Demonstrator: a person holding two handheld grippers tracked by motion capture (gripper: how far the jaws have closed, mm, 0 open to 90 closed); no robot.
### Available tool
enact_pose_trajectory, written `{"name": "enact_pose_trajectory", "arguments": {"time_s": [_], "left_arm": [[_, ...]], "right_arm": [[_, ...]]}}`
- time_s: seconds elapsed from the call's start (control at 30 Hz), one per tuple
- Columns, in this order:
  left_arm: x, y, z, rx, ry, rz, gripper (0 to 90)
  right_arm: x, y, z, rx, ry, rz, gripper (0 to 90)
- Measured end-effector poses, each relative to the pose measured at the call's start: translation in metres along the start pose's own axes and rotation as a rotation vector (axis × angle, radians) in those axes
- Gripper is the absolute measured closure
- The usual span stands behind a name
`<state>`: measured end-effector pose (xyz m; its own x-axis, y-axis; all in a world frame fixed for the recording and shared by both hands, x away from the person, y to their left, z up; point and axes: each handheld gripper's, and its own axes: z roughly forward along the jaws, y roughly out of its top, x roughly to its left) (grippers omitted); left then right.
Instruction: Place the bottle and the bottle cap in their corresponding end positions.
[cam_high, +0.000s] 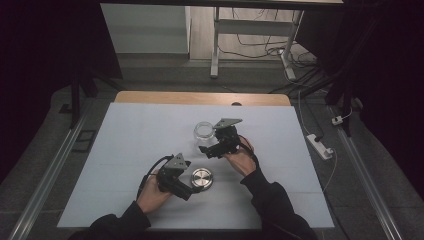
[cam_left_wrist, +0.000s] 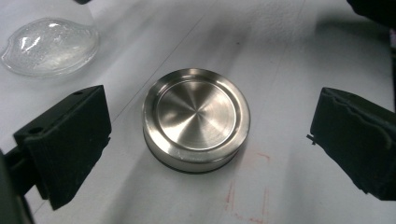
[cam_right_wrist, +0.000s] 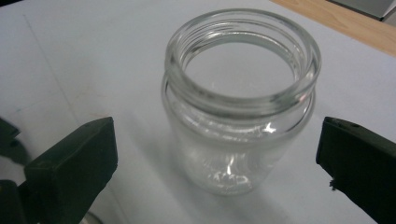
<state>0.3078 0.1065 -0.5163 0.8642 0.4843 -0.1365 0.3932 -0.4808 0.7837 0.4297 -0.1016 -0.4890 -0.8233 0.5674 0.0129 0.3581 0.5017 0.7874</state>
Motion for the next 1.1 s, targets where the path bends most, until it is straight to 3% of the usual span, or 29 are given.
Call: {"name": "enact_pose_trajectory", "arguments": {"time_s": [0.23, 0.47, 0.6, 0.73, 1.1], "left_arm": [[0.004, -0.003, -0.011, -0.044, -0.055, -0.023, 0.0], [0.01, -0.007, -0.021, -0.083, -0.065, -0.06, 0.0], [0.011, -0.009, -0.027, -0.092, -0.069, -0.066, 0.0], [0.01, -0.01, -0.031, -0.071, -0.087, -0.064, 0.0], [0.002, -0.015, -0.052, -0.089, -0.06, -0.064, 0.0]], "right_arm": [[0.003, -0.006, -0.012, -0.004, 0.022, 0.003, 0.0], [0.006, -0.007, -0.014, -0.001, 0.036, -0.002, 0.0], [0.006, -0.008, -0.019, -0.001, 0.028, -0.008, 0.0], [0.008, -0.009, -0.026, 0.006, 0.02, -0.026, 0.0], [0.02, -0.009, -0.047, -0.018, 0.013, -0.036, 0.0]]}}
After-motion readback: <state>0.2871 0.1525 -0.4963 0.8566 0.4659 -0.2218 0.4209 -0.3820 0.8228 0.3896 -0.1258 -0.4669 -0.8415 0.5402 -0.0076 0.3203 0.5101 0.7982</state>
